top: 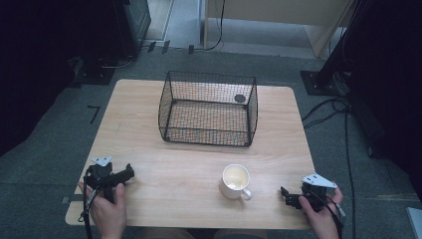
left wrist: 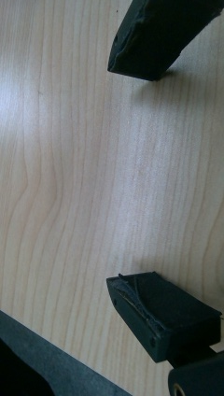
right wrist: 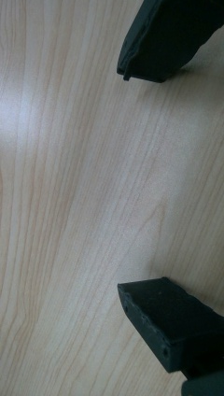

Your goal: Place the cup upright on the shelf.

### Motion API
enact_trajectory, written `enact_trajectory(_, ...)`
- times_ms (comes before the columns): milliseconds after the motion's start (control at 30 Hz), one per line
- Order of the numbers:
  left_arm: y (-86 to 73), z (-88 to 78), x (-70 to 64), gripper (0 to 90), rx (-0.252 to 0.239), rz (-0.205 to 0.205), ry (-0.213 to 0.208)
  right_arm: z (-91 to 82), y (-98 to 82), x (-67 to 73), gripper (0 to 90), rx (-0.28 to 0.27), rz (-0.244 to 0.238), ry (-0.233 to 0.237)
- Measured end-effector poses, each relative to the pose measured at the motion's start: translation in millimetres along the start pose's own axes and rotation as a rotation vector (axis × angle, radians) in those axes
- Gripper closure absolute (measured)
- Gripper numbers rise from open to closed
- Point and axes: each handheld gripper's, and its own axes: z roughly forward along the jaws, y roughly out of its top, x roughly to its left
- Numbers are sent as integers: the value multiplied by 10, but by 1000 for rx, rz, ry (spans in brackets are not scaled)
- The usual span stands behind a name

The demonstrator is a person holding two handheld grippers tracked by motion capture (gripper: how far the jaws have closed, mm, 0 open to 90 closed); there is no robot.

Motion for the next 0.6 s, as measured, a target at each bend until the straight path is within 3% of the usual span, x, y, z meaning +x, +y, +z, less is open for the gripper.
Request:
enact_trajectory(267, -2, -1, -2, 12, -1, -1, 2, -7, 22, 52, 0, 5, 7, -3)
enact_trajectory(600, -3, -2, -9, 12, 0, 1, 2, -154, 166, 191, 0, -40, -18, 8)
